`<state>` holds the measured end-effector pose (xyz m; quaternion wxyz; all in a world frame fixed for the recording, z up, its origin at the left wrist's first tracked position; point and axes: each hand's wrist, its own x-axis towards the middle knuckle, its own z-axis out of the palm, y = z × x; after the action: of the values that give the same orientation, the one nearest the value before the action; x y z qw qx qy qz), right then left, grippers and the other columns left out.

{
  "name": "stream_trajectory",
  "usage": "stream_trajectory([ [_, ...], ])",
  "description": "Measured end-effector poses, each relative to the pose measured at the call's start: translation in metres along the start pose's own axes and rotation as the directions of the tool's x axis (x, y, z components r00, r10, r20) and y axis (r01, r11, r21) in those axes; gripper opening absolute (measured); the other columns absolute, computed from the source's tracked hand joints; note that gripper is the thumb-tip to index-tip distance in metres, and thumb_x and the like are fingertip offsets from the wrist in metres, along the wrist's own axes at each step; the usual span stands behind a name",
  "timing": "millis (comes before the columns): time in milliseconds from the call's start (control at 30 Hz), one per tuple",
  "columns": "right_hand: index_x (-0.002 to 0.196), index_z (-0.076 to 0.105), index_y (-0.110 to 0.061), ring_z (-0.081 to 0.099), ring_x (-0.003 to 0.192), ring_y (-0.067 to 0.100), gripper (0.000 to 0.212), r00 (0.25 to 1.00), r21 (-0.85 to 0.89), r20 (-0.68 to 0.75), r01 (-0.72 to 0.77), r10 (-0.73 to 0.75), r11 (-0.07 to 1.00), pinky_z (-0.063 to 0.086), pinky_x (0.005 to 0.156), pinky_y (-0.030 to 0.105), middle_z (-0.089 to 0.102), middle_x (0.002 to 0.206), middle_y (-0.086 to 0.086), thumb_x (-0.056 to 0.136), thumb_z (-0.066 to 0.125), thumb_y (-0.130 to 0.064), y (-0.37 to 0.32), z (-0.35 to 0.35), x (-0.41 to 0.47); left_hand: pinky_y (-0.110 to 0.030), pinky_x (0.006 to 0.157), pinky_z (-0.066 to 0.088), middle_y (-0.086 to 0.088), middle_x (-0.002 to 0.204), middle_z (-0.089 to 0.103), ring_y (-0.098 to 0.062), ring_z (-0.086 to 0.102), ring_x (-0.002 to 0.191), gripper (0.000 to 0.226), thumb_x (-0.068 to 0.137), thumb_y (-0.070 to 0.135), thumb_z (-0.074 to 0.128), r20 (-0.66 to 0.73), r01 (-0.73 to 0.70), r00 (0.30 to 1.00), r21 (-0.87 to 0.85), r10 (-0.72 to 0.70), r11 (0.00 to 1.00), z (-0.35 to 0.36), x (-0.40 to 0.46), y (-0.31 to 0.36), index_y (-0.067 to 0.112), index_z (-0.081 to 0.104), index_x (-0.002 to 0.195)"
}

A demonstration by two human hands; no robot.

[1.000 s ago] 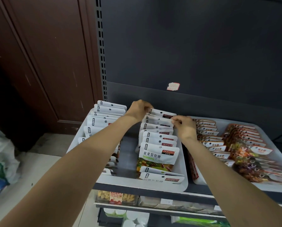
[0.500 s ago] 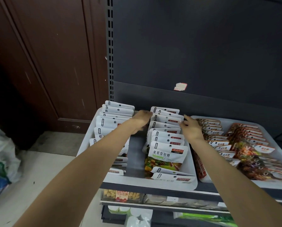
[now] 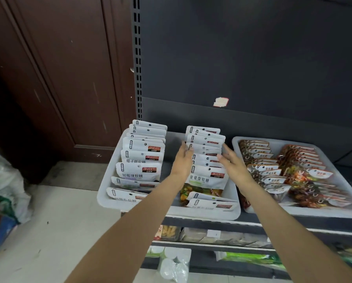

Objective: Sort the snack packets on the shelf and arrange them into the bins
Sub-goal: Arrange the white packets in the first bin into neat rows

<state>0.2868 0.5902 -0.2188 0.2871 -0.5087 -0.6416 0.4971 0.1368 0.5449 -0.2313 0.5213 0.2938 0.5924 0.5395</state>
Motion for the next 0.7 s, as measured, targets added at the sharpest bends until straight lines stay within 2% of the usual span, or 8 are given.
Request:
stream_trajectory([
  [67,0.145,0.035,-0.027,0.047,0.117,0.002,0.051,0.999,0.045,0.030,-0.017,0.016,0.999,0.043,0.086,0.014,0.044,0.133,-0.018,0.097,0.050,-0.022,-0.001,-0.003,-0.007,-0.040,0.098,0.047,-0.001,0.138,0.049,-0.025,0.051,0.124,0.050,0.100,0.025,0.042,0.009,-0.015,1.000,-0.034,0.016,0.999,-0.001,-0.011,-0.008,0.031,0.025,0.147],
  [133,0.145,0.034,-0.029,0.043,0.115,0.001,0.054,0.996,0.030,0.079,-0.031,0.029,0.999,0.038,0.091,0.016,0.043,0.128,-0.017,0.095,0.054,-0.028,0.002,-0.004,-0.013,-0.039,0.097,0.047,0.001,0.142,0.045,-0.024,0.049,0.127,0.056,0.098,0.028,0.048,0.007,-0.027,1.000,-0.023,0.027,0.999,-0.002,-0.016,-0.016,0.034,0.023,0.147],
  [233,0.146,0.031,-0.029,0.041,0.128,0.007,0.065,0.996,-0.025,0.090,-0.007,0.009,1.000,0.038,0.100,0.024,0.040,0.143,-0.010,0.089,0.062,-0.029,0.011,-0.001,-0.021,-0.042,0.108,0.039,0.004,0.149,0.038,-0.022,0.040,0.134,0.067,0.091,0.041,0.056,0.031,-0.052,0.998,-0.003,0.052,0.999,-0.007,-0.020,-0.028,0.036,0.021,0.148],
  [333,0.146,0.030,-0.033,0.023,0.141,0.011,0.065,0.993,-0.217,0.064,0.106,-0.095,0.970,0.027,0.112,0.032,0.022,0.154,-0.008,0.088,0.061,-0.036,0.008,0.002,-0.022,-0.034,0.111,0.030,0.008,0.151,0.034,-0.015,0.034,0.137,0.068,0.090,0.046,0.054,0.079,-0.109,0.991,0.022,0.107,0.994,-0.008,-0.023,-0.032,0.037,0.020,0.148],
  [433,0.145,0.030,-0.037,0.010,0.144,0.007,0.070,0.977,-0.367,0.151,0.199,-0.153,0.909,0.019,0.110,0.028,0.009,0.157,-0.013,0.084,0.063,-0.043,0.004,0.001,-0.023,-0.035,0.111,0.033,0.005,0.150,0.037,-0.015,0.037,0.136,0.061,0.094,0.040,0.051,0.092,-0.162,0.983,0.033,0.158,0.986,-0.006,-0.024,-0.031,0.035,0.022,0.147],
  [500,0.144,0.032,-0.038,0.009,0.144,0.009,0.075,0.969,-0.457,0.201,0.223,-0.144,0.861,0.018,0.112,0.030,0.009,0.157,-0.013,0.079,0.068,-0.046,0.007,-0.001,-0.024,-0.039,0.109,0.037,0.003,0.148,0.040,-0.017,0.041,0.134,0.058,0.095,0.039,0.049,0.090,-0.157,0.984,0.046,0.153,0.986,-0.004,-0.023,-0.030,0.036,0.023,0.146],
  [633,0.144,0.035,-0.032,0.015,0.144,0.014,0.079,0.968,-0.605,0.175,0.251,-0.181,0.755,0.021,0.115,0.035,0.015,0.157,-0.007,0.076,0.075,-0.038,0.009,-0.003,-0.015,-0.025,0.087,0.050,0.004,0.146,0.041,-0.010,0.050,0.120,0.059,0.095,0.035,0.049,0.101,-0.124,0.987,0.002,0.123,0.992,-0.009,-0.021,-0.031,0.037,0.020,0.146],
  [700,0.144,0.036,-0.028,0.019,0.143,0.016,0.075,0.972,-0.635,0.143,0.233,-0.184,0.737,0.022,0.114,0.035,0.019,0.157,-0.003,0.080,0.073,-0.032,0.008,-0.005,-0.012,-0.029,0.092,0.047,0.004,0.150,0.035,-0.013,0.047,0.126,0.071,0.092,0.035,0.056,0.107,-0.111,0.989,0.077,0.102,0.991,-0.014,-0.019,-0.035,0.035,0.013,0.149],
])
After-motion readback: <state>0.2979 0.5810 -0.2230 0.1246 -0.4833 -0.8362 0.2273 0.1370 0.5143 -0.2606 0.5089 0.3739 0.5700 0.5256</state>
